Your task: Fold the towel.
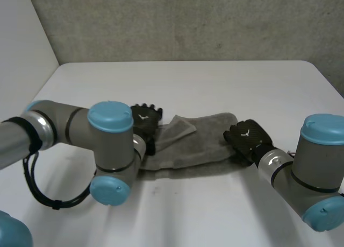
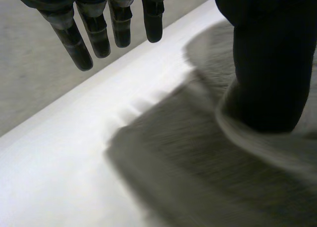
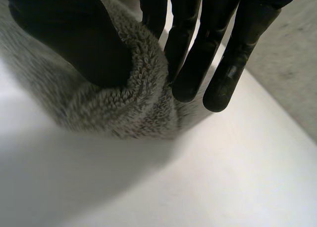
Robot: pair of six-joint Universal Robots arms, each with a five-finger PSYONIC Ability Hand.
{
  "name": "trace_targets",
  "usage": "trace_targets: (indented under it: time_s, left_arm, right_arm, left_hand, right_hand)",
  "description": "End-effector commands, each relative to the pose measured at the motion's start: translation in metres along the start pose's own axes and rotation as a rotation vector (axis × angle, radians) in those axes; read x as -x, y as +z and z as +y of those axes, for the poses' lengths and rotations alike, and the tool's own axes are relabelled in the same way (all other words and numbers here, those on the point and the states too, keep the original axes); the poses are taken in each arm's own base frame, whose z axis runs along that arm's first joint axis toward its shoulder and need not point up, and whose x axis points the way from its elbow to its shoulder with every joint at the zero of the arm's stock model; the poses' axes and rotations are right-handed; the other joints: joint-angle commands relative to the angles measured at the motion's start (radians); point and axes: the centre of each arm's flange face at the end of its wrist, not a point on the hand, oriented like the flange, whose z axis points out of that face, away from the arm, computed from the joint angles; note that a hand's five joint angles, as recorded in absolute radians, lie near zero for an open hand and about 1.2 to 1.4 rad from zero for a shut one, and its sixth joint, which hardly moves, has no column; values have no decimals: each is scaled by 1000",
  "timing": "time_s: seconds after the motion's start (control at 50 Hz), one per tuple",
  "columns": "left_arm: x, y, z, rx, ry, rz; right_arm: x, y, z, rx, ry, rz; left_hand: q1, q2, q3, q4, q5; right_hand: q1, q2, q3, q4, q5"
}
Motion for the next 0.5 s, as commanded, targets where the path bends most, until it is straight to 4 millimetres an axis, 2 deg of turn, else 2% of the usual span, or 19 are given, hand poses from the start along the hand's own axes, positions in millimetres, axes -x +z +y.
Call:
trace_targets:
  time_s: [0.02, 0.08, 0.12, 0.14, 0.18, 0.2, 0.22, 0.24, 0.28, 0.3, 0.34, 0.36, 0.38, 0.4, 0.44, 0.46, 0.5]
  left_arm:
    - [25, -6, -2, 27, -16, -105]
    - [23, -10, 3, 42, -11, -98]
    - [21, -21, 9, 70, -4, -85]
    - [21, -21, 9, 70, -4, -85]
    - [21, -32, 13, 88, 3, -79]
    - [21, -32, 13, 88, 3, -79]
    - [22, -37, 14, 95, 5, -77]
    - [22, -37, 14, 95, 5, -77]
    - [27, -45, 12, 99, 3, -84]
    - [27, -45, 12, 99, 3, -84]
    - [35, -52, 11, 104, -2, -101]
    - [35, -52, 11, 104, -2, -101]
    - [46, -54, 9, 106, -11, -127]
    - [46, -54, 9, 106, -12, -127]
    - [71, -58, 5, 110, -34, -186]
    - [71, -58, 5, 110, -34, -187]
    - [94, -63, 3, 110, -55, -244]
  right_arm:
    - [-17, 6, -13, -30, -174, 122]
    - [-21, 6, -20, -47, -222, 137]
    - [-21, 6, -43, -98, -323, 163]
    - [-21, 6, -43, -98, -323, 163]
    - [2, 7, -72, -182, -433, 142]
    - [2, 7, -72, -183, -434, 142]
    - [19, 8, -83, -225, -481, 115]
    - [19, 8, -83, -225, -482, 115]
    - [47, 12, -99, -295, -574, 73]
    - [47, 12, -99, -296, -575, 73]
    - [76, 14, -110, -364, -642, 23]
    - [76, 14, -110, -364, -642, 22]
    - [95, 13, -113, -403, -664, -21]
    - [96, 13, -113, -403, -664, -22]
    - [138, 4, -110, -478, -692, -162]
    - [138, 4, -110, -479, -692, -163]
    - [173, -6, -95, -516, -704, -317]
  left_hand:
    - [27, 26, 27, 27, 27]
    - [24, 23, 24, 24, 24]
    - [18, 18, 18, 18, 18]
    - [18, 17, 18, 18, 18]
    - [-3, -3, -2, -2, -3]
    - [-3, -3, -2, -2, -3]
    - [-6, -6, -5, -5, -6]
    - [-6, -6, -5, -5, -6]
    - [-17, -18, -17, -17, -18]
    - [-17, -18, -17, -17, -18]
    - [-20, -21, -20, -20, -20]
    - [-20, -21, -20, -20, -20]
    - [-23, -24, -23, -23, -23]
    - [-23, -24, -23, -23, -23]
    - [-23, -24, -23, -23, -23]
    - [-23, -24, -23, -23, -23]
    - [-26, -27, -26, -26, -26]
  right_hand:
    - [469, 227, 217, 212, 252]
    - [469, 227, 217, 212, 252]
    - [469, 227, 217, 212, 252]
    - [469, 227, 217, 212, 252]
    - [469, 227, 217, 212, 252]
    - [469, 227, 217, 212, 252]
    - [469, 227, 217, 212, 252]
    - [469, 227, 217, 212, 252]
    - [469, 227, 217, 212, 252]
    - [469, 227, 217, 212, 252]
    - [469, 227, 217, 212, 252]
    - [469, 227, 217, 212, 252]
    - [469, 227, 217, 212, 252]
    - [469, 227, 217, 212, 252]
    - [469, 227, 217, 212, 252]
    - [469, 227, 217, 212, 252]
    - [469, 227, 217, 212, 252]
